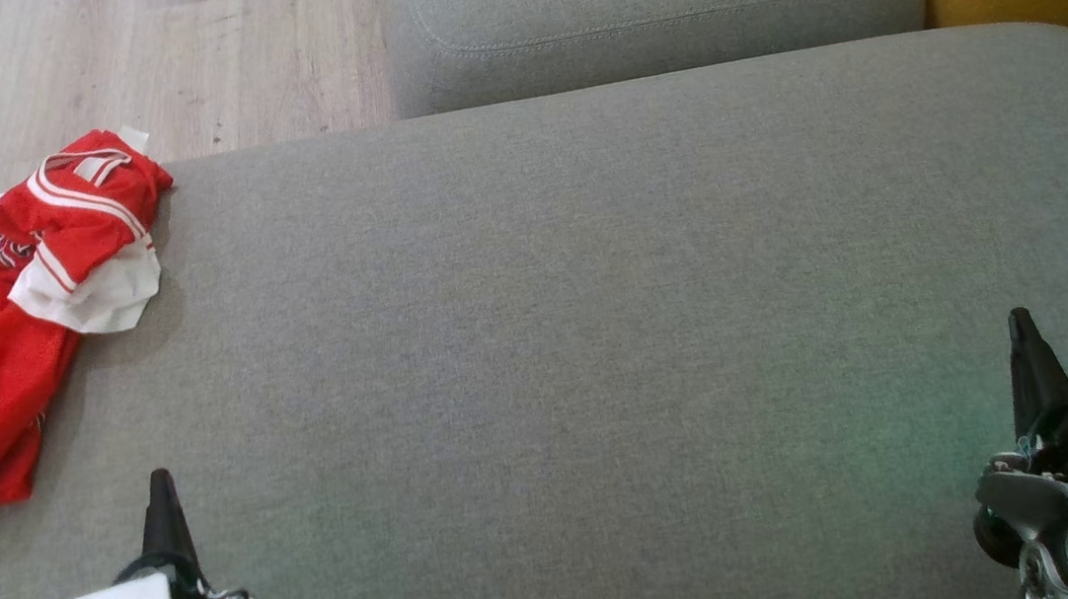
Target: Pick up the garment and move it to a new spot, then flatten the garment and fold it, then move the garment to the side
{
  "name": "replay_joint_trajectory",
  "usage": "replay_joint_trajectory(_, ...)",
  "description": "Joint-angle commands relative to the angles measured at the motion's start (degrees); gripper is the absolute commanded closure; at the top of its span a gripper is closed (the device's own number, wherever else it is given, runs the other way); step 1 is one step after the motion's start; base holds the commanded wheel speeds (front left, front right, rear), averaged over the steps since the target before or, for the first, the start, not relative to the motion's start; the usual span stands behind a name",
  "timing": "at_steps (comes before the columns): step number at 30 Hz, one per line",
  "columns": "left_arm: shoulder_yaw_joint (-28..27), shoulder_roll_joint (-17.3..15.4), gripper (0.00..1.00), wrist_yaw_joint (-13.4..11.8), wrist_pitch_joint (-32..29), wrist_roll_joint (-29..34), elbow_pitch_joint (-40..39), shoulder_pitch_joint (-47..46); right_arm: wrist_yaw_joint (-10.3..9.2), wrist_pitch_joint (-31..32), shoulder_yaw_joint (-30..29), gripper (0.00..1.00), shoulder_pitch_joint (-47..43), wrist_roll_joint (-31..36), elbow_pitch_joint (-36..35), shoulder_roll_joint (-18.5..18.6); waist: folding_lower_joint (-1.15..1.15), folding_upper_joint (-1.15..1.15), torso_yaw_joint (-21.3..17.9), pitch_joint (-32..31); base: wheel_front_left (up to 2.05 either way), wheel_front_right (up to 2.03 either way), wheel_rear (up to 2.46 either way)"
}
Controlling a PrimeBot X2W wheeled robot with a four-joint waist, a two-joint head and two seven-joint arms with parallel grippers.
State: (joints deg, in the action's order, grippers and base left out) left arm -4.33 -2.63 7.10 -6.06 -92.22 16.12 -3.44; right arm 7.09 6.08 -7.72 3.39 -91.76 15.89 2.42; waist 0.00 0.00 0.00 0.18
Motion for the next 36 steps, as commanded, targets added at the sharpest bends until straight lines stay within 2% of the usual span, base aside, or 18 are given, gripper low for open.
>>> replay_joint_trajectory(1, -2.2, -0.2, 1.00, 0.4, -0.4, 0.0, -2.1, -2.7, 0.40, 0.4, 1.2, 1.00, 2.8, -0.4, -1.9, 0.5, 0.00, 0.00, 0.0, 0.0, 0.00, 0.00, 0.00)
replay_joint_trajectory(36, -2.2, -0.2, 1.00, 0.4, -0.4, 0.0, -2.1, -2.7, 0.40, 0.4, 1.2, 1.00, 2.8, -0.4, -1.9, 0.5, 0.00, 0.00, 0.0, 0.0, 0.00, 0.00, 0.00)
